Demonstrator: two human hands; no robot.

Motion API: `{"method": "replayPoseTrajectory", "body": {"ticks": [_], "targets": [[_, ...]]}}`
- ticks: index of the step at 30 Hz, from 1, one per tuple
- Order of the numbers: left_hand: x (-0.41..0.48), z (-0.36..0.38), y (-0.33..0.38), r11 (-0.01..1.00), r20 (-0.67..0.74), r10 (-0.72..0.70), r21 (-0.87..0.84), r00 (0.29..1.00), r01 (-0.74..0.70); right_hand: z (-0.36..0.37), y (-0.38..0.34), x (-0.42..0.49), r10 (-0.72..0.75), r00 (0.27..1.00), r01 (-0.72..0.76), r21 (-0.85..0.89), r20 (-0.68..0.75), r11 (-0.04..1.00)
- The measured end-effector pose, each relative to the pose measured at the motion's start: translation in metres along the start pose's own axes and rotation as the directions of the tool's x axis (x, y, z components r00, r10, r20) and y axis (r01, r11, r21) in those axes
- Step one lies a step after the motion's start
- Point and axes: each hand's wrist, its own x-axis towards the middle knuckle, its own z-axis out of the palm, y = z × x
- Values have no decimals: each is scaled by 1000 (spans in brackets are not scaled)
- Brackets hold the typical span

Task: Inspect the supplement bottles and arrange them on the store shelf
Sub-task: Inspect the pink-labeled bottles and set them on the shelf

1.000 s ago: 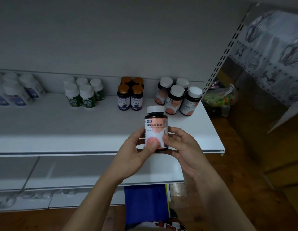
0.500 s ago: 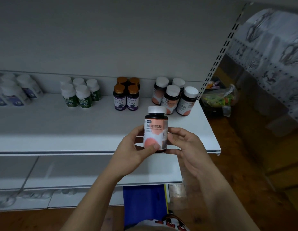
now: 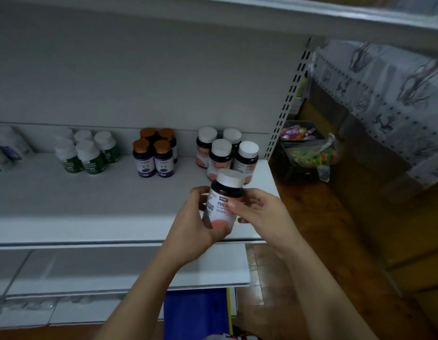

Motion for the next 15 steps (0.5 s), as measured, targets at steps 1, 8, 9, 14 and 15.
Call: {"method": "replayPoseTrajectory", "body": {"ticks": [1,8,9,14,15], "targets": [[4,5,3,1000,6,7,22,1000,-7,-7,-4,5,-23,999,21,-66,-31,998],[41,31,28,981,-8,112,161,994,-109,-50,-44,31,-180,979,131,-383,-95,914],[47,32,30,973,-7,134,192,991,-130,-56,-49,36,-183,979,127,-429,-92,894],[73,37,50,907,-16,178,391,984,-158,-86,-84,62,-230,971,129,-669,-65,732],[78,35,54,882,-2,149,453,989,-132,-94,-90,68,-256,964,139,-692,-68,708]]}}
